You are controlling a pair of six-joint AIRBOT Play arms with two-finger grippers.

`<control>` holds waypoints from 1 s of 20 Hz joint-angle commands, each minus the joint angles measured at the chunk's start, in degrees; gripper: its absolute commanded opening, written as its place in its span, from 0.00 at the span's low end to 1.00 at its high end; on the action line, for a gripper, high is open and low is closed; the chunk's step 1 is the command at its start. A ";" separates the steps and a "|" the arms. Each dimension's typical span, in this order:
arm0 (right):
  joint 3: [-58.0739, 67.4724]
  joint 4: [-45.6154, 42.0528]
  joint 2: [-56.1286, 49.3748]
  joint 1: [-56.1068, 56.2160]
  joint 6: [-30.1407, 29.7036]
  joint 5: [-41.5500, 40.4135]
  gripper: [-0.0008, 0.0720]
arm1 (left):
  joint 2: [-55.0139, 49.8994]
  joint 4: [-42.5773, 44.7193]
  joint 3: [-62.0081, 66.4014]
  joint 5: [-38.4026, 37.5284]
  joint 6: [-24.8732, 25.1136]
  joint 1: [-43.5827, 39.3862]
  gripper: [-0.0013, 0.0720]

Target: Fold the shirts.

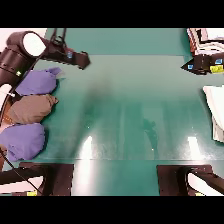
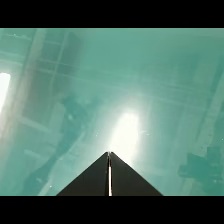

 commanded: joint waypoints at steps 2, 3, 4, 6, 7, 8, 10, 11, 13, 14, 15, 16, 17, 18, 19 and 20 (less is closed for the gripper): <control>0.04 0.02 0.02 0.04 0.02 -0.02 0.03 | -1.95 16.37 -0.13 -3.28 -5.27 10.91 0.82; 0.04 0.00 0.02 0.04 0.02 -0.02 0.03 | -3.26 16.39 -0.17 -3.93 -5.27 13.90 0.82; 0.04 0.00 0.02 0.04 0.04 -0.04 0.03 | -4.44 16.31 -0.79 -3.74 -5.68 16.41 0.82; 0.04 0.00 0.02 0.04 0.02 -0.33 0.03 | -6.64 15.89 -3.08 -3.10 -8.26 21.11 0.82; 0.04 0.02 0.02 0.04 0.02 -0.61 0.03 | -7.98 15.26 -4.52 -2.69 -8.98 23.19 0.82; 0.04 0.00 0.02 0.04 0.02 -0.61 0.03 | -9.18 14.38 -6.14 -2.21 -9.53 24.85 0.82; 0.04 0.00 0.02 0.04 0.02 -0.57 0.03 | -11.21 12.76 -9.14 -1.53 -9.51 26.75 0.82; 0.04 0.00 0.02 0.04 0.02 -0.59 0.03 | -12.26 12.68 -10.27 -1.31 -9.51 27.21 0.82; 0.04 0.00 0.02 0.04 0.04 -0.59 0.03 | -14.01 12.63 -11.06 -1.25 -9.49 27.23 0.82; 0.04 0.00 0.02 0.04 0.02 -0.59 0.03 | -14.32 12.33 -11.06 -1.16 -9.51 27.23 0.82; 0.04 0.00 0.02 0.04 0.02 -0.59 0.03 | -14.32 12.07 -11.06 -1.09 -9.57 27.23 0.80; 0.04 0.00 0.02 0.04 0.02 -0.61 0.03 | -14.27 11.69 -11.06 -1.20 -9.51 27.23 0.49; 0.04 0.00 0.02 0.04 0.02 -0.66 0.03 | -14.25 11.69 -11.06 -1.53 -9.49 27.23 0.16; 0.04 0.00 0.02 0.04 0.02 -0.63 0.03 | -14.23 11.69 -11.04 -2.10 -9.49 27.23 0.06; 0.04 0.00 0.02 0.04 0.02 -0.63 0.03 | -13.92 11.67 -10.99 -2.99 -9.57 27.23 0.06; 0.07 0.02 0.02 0.04 0.02 -0.70 0.03 | -13.25 11.32 -10.75 -3.82 -9.53 27.23 0.05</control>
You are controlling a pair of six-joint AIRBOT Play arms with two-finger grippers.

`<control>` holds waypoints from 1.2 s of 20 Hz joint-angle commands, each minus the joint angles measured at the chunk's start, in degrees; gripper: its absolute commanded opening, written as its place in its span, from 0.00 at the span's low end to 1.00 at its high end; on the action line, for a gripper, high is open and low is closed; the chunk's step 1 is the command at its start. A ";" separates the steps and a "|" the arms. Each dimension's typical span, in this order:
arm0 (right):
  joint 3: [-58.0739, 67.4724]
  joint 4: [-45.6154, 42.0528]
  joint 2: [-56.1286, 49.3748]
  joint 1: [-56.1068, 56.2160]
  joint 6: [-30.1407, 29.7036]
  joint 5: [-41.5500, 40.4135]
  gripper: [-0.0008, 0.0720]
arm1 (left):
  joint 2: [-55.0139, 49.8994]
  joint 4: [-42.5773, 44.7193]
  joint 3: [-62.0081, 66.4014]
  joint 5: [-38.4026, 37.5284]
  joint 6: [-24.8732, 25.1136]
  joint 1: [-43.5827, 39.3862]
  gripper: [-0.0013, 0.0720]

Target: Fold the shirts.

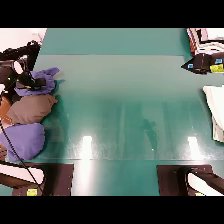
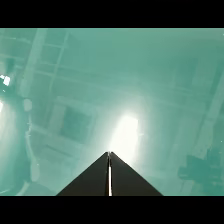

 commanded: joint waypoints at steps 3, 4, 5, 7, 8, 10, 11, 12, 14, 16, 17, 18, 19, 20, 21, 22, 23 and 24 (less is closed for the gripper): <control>0.26 0.63 0.17 0.04 0.07 -3.04 0.03 | 7.41 -0.85 3.17 -2.56 0.48 0.22 0.05; 1.22 0.55 0.15 0.04 0.04 -3.96 0.03 | 10.80 -0.87 5.18 -2.64 1.07 0.15 0.05; 2.62 0.52 0.15 0.04 0.04 -4.61 0.03 | 14.80 -0.92 7.91 -3.37 1.97 -0.13 0.05; 6.47 0.48 0.15 0.04 0.04 -6.14 0.03 | 22.49 -1.11 13.99 -6.38 1.95 -1.14 0.05; 8.50 0.39 0.15 0.04 0.02 -6.86 0.03 | 26.05 -1.11 17.18 -8.04 1.99 -2.27 0.05; 12.70 0.28 0.15 0.04 0.02 -8.66 0.03 | 31.69 -1.11 22.12 -11.56 2.47 -6.32 0.05; 14.45 0.33 0.15 0.04 0.02 -9.31 0.03 | 33.73 -1.09 23.54 -13.20 3.04 -9.14 0.05; 16.02 0.33 0.15 0.04 0.02 -9.70 0.03 | 35.65 -1.11 23.89 -14.40 2.95 -12.74 0.05; 18.84 0.33 0.15 0.04 0.02 -9.86 0.03 | 36.59 -1.25 23.80 -18.25 2.14 -20.92 0.05; 20.41 0.33 0.17 0.04 0.00 -9.53 0.03 | 35.58 -1.55 21.62 -20.94 0.46 -29.86 0.05; 20.81 0.33 0.15 0.04 0.00 -9.20 0.03 | 34.77 -1.62 19.58 -20.94 -0.76 -34.25 0.05; 20.85 0.39 0.15 0.04 0.02 -9.14 0.03 | 33.57 -2.05 16.90 -20.65 -1.99 -38.84 0.05; 20.83 0.37 0.15 0.04 0.02 -8.76 0.03 | 32.11 -3.30 14.23 -20.26 -2.80 -42.84 0.05; 20.83 0.37 0.15 0.04 0.02 -8.11 0.03 | 30.14 -5.49 11.26 -19.30 -2.86 -46.86 0.05; 20.83 0.37 0.15 0.04 0.02 -7.30 0.03 | 28.24 -8.22 8.33 -17.29 -2.84 -50.18 0.05; 20.83 0.33 0.15 0.04 0.00 -6.38 0.03 | 26.01 -11.50 5.20 -14.05 -2.58 -53.35 0.06; 20.83 0.33 0.15 0.04 0.00 -5.73 0.03 | 23.65 -14.27 2.29 -10.19 -2.29 -56.08 0.36; 20.83 0.33 0.15 0.04 0.02 -5.27 0.03 | 21.44 -15.89 0.15 -6.71 -2.14 -58.07 0.85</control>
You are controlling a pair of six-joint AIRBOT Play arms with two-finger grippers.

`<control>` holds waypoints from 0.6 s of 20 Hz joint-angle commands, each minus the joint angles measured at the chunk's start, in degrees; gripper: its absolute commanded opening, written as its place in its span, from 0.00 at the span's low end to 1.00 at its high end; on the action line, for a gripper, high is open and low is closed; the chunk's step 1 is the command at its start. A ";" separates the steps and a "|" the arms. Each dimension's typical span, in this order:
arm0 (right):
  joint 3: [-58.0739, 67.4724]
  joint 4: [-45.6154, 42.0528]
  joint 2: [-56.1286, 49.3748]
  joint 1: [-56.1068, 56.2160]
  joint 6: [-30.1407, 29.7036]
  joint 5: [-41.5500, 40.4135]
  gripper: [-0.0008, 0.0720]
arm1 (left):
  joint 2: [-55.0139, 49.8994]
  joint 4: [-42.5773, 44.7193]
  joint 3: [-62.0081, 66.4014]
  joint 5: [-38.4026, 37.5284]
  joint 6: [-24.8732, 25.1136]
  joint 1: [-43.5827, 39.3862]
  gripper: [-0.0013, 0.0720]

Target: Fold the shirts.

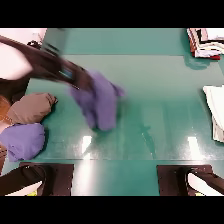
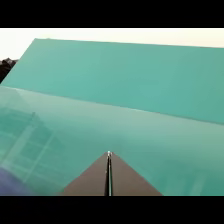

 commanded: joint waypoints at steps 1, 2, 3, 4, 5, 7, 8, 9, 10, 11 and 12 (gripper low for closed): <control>0.28 -0.02 -0.02 0.02 0.02 2.29 0.03 | -7.34 -6.88 -7.87 9.86 -0.24 -9.57 0.98; 0.28 -0.02 -0.02 0.02 0.02 2.84 0.03 | -9.35 -6.38 -7.91 10.73 0.94 -9.90 0.99; 0.28 -0.02 -0.02 0.02 0.02 3.48 0.03 | -10.54 -4.72 -7.89 11.34 1.84 -9.46 0.98; 0.28 -0.02 -0.02 0.02 0.02 4.20 0.03 | -11.04 -1.44 -7.89 11.76 1.84 -8.26 0.98; 0.24 -0.04 -0.02 0.02 0.02 4.61 0.03 | -11.08 1.95 -7.89 11.78 1.81 -6.40 0.98; 0.20 -0.04 -0.02 0.02 0.00 4.85 0.03 | -11.08 5.46 -7.98 11.78 1.84 -1.44 0.98; 0.22 -0.02 -0.02 0.02 0.00 4.92 0.03 | -11.10 5.29 -8.28 12.20 1.81 1.90 0.98; 0.20 0.00 -0.02 0.02 0.02 4.92 0.03 | -11.34 4.13 -8.81 13.09 1.75 5.38 0.98; 0.20 0.00 -0.04 0.02 0.02 4.90 0.03 | -11.89 1.81 -9.18 13.97 1.75 8.63 0.98; 0.17 0.00 -0.04 0.02 0.02 4.90 0.03 | -12.96 -1.79 -9.66 14.78 1.84 12.09 0.98; 0.17 -0.02 -0.02 0.02 0.02 4.92 0.03 | -14.47 -5.53 -9.84 14.95 1.99 14.84 0.98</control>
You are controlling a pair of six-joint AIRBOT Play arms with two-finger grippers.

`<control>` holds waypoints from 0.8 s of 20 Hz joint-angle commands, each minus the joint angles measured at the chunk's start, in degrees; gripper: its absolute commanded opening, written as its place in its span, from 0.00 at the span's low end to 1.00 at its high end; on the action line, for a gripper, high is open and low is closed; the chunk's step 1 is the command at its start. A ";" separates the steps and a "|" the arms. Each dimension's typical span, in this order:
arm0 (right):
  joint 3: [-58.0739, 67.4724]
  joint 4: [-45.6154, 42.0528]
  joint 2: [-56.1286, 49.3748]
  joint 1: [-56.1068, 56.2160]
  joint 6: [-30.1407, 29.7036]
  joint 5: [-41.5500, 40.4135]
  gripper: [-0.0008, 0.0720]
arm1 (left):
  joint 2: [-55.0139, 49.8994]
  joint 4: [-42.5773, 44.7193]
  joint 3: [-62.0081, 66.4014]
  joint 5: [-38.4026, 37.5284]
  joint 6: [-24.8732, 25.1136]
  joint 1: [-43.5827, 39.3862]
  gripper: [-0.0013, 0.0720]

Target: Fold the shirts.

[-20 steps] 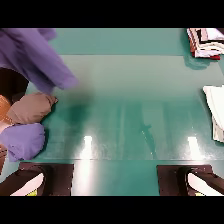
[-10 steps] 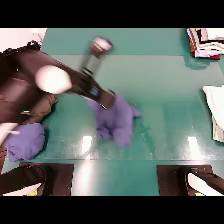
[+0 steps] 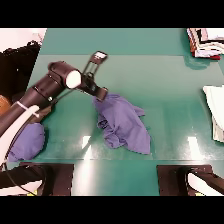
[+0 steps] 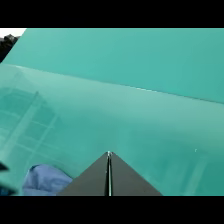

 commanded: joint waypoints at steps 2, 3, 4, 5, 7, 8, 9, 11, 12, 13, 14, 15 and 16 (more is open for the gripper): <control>-0.02 0.02 -0.02 0.02 0.02 0.81 0.03 | -6.32 -13.66 -0.94 2.19 3.52 11.93 0.98; -0.02 0.00 -0.04 0.02 0.02 1.29 0.03 | -8.55 -16.92 -0.94 2.16 4.17 13.75 0.98; -0.02 0.00 -0.04 0.02 0.02 1.77 0.03 | -10.51 -19.96 -0.92 2.16 5.03 15.04 0.98; -0.02 0.00 -0.04 0.02 0.02 2.21 0.03 | -12.50 -22.56 -0.92 2.29 5.51 15.93 0.98; -0.02 -0.07 -0.04 0.02 0.02 3.43 0.03 | -15.17 -25.49 -0.92 2.34 7.26 16.39 0.98; -0.02 -0.35 -0.04 0.02 0.04 4.17 0.03 | -15.74 -26.21 -0.92 2.34 7.85 16.31 0.85; -0.02 -0.39 -0.04 0.02 0.04 4.96 0.03 | -15.91 -26.51 -0.92 2.84 8.11 16.09 0.57; -0.02 -0.42 -0.44 0.02 0.04 6.97 0.03 | -15.89 -26.75 -0.92 4.42 8.11 16.11 0.52; -0.02 -0.44 -0.83 0.02 0.07 8.63 0.03 | -15.89 -26.64 -0.92 4.68 8.11 16.11 0.51; -0.31 -0.42 -1.40 0.02 0.09 10.73 0.03 | -15.89 -26.32 -0.92 4.74 8.13 16.11 0.51; -1.62 -0.37 -1.64 0.02 0.44 12.15 0.03 | -15.89 -26.27 -0.92 4.76 8.15 16.11 0.35; -4.35 -0.39 -1.57 0.02 1.11 12.87 0.03 | -15.89 -26.08 -0.92 4.92 8.22 16.11 0.05; -7.39 -0.48 -1.51 0.02 1.16 13.40 0.03 | -15.89 -25.66 -0.90 4.94 8.22 16.17 0.06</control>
